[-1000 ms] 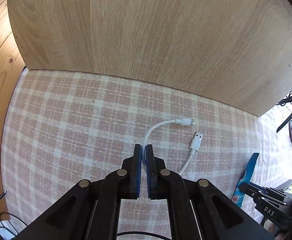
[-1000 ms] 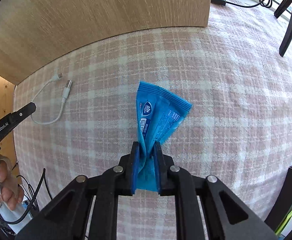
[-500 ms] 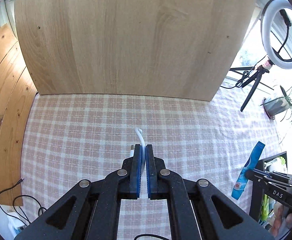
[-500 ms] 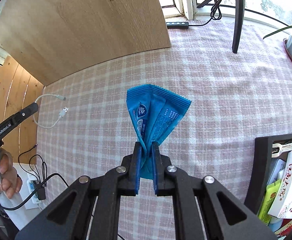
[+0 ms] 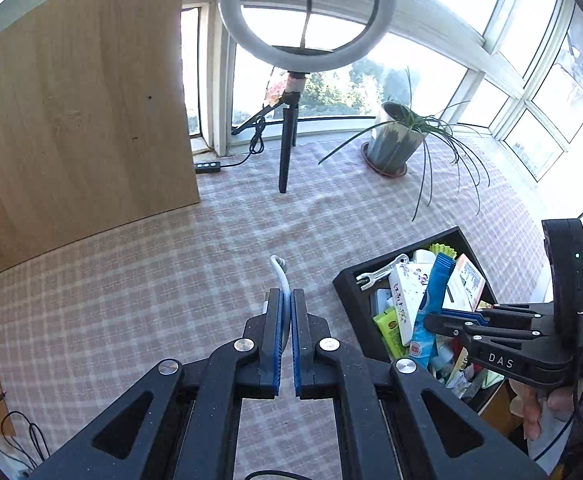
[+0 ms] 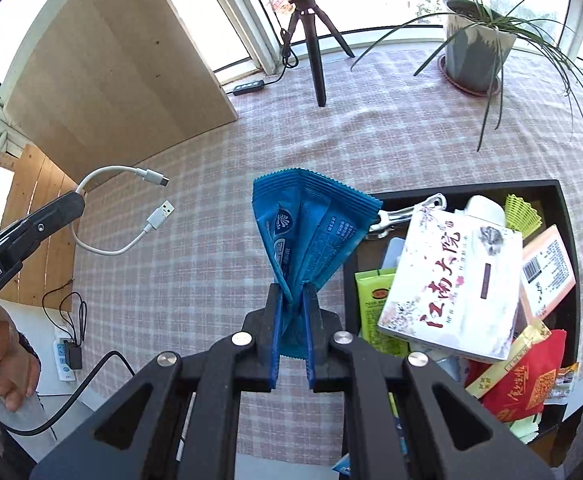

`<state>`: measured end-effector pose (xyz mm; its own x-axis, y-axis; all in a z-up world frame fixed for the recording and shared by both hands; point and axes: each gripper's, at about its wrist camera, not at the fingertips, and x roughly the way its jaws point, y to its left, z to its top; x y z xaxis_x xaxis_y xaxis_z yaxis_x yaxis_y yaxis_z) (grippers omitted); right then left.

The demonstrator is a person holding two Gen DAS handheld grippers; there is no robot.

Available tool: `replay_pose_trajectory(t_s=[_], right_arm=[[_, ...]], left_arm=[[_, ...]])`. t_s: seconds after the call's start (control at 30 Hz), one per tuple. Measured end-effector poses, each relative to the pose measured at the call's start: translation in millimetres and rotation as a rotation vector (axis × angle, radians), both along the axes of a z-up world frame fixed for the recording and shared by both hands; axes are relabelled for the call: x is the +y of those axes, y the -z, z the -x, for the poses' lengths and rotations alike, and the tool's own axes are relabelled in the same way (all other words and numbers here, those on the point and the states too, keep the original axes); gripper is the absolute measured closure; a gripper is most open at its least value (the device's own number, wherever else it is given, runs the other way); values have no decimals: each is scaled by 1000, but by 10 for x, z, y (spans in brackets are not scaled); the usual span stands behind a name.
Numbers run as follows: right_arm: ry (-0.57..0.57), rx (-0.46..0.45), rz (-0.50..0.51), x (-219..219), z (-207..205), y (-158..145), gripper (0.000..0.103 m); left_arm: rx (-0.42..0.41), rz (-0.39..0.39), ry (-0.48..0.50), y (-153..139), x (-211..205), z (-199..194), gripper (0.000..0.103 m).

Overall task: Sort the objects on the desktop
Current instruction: 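Carry the cable and wet-wipe packet over the tray and open both grippers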

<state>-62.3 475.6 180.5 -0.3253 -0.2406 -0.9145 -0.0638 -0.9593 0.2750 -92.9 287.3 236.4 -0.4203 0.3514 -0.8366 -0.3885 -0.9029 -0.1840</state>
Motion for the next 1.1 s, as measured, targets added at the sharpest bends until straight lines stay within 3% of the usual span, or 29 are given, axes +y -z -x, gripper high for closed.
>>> replay_pose_trajectory(t_s=[0.27, 0.47, 0.7, 0.93, 1.0, 1.07, 1.1], right_arm=[[124, -7, -81, 1132, -516, -119, 94], [191, -35, -134, 1822, -786, -27, 94], [210, -79, -181, 2307, -1014, 222, 94], [181, -132, -165, 2402, -1116, 497, 93], [166, -135, -164, 2395, -1100, 526, 84], [161, -159, -159, 2387, -1082, 552, 77], [162, -158, -165, 2376, -1088, 543, 74]], left_arm=[[-23, -24, 207, -114, 1241, -509, 100], [-39, -32, 323, -125, 1977, -857, 100], [-75, 11, 395, 54, 2450, -1145, 100], [-77, 60, 411, 183, 2681, -1248, 100], [-51, 95, 404, 195, 2718, -1247, 97], [-35, 113, 368, 200, 2700, -1208, 73], [-21, 112, 349, 193, 2673, -1188, 69]])
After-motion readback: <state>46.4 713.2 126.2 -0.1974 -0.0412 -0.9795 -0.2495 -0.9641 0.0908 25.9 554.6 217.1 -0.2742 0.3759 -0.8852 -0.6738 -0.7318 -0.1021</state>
